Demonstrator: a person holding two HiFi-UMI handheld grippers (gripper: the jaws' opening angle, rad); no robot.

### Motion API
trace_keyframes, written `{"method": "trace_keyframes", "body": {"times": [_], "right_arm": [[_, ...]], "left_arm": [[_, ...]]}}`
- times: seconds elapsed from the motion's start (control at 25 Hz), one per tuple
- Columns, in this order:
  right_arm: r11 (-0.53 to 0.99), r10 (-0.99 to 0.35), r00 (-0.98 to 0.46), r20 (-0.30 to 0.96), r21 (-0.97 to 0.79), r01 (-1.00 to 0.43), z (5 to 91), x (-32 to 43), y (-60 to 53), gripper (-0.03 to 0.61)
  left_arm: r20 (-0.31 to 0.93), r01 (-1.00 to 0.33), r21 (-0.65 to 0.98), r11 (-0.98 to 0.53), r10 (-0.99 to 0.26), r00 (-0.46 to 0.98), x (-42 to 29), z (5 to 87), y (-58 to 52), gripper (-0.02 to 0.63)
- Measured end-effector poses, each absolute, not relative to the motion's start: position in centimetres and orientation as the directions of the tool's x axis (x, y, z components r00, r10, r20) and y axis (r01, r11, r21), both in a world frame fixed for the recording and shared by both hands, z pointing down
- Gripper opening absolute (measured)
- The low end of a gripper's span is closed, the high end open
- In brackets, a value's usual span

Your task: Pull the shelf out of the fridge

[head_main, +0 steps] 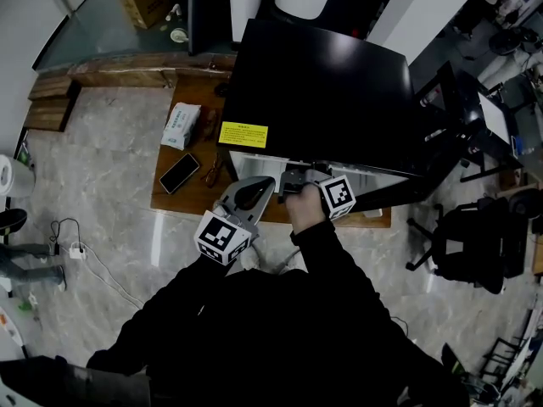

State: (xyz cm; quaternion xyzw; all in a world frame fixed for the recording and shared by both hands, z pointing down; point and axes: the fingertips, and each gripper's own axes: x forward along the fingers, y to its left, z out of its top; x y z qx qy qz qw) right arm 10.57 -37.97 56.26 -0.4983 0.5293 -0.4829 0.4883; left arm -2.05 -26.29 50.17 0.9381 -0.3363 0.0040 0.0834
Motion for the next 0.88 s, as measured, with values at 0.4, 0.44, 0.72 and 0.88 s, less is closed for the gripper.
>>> {"method": "trace_keyframes", "body": {"times": [0.4,0.44,0.72,0.88], "right_arm": [[0.012,-1.0,-0.028,-0.009,-0.997,-0.078,55.9,10.2,-36.3,0.031],[0.014,-1.0,-0.027,-0.012,-0.997,-0.082,55.8,10.2,-36.0,0.031],[0.027,-0.999,-0.032,-0.024,-0.995,-0.099,55.6,9.9,-33.7,0.029],[0.024,-0.999,-0.032,-0.021,-0.995,-0.093,55.8,9.7,-31.9,0.029]], "left_arm": [[0.058,-0.612,0.163,-0.774,-0.611,0.789,-3.0,50.0,-24.6,0.006],[0.057,-0.609,0.165,-0.776,-0.608,0.792,-3.0,50.0,-24.4,0.006],[0.048,-0.59,0.166,-0.79,-0.592,0.805,-3.0,49.8,-22.6,0.006],[0.046,-0.585,0.159,-0.795,-0.586,0.809,-2.8,49.7,-21.6,0.006]]}}
